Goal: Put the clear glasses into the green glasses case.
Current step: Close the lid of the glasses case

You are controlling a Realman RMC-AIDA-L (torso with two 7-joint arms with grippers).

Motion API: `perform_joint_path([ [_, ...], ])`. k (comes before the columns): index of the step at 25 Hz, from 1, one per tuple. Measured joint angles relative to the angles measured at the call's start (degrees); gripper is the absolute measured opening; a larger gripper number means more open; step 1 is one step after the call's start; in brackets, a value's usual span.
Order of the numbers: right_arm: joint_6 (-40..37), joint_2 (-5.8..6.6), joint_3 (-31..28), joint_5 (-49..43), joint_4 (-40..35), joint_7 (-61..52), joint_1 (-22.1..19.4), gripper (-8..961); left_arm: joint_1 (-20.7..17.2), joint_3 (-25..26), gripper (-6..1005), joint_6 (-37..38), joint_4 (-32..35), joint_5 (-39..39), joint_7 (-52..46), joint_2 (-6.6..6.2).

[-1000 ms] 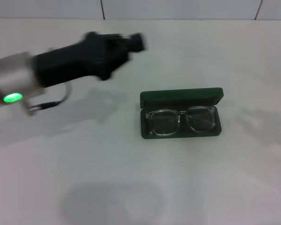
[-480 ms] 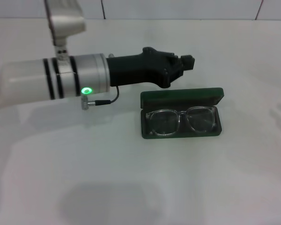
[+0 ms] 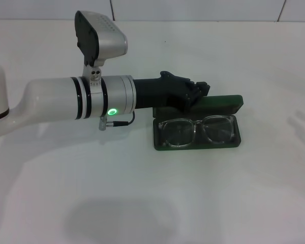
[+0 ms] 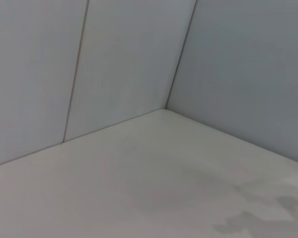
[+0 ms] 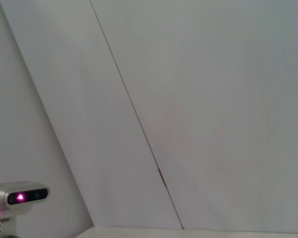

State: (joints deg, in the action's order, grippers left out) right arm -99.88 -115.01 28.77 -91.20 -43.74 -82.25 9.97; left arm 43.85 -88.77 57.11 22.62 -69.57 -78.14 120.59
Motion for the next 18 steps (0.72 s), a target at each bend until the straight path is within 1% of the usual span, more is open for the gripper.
perform_joint_path([
  [12,0.06,0.04,0.27,-0.58,1.62,0.22,1.19,281,-0.28,-0.74,66,0.61,-0.09,0.03,-0.13,-0.18],
  [18,0.03,0.08,0.25,-0.74,1.66,0.24,1.22,284,-0.94,-0.78,181,0.21,0.02,2.07,0.11,-0.16],
])
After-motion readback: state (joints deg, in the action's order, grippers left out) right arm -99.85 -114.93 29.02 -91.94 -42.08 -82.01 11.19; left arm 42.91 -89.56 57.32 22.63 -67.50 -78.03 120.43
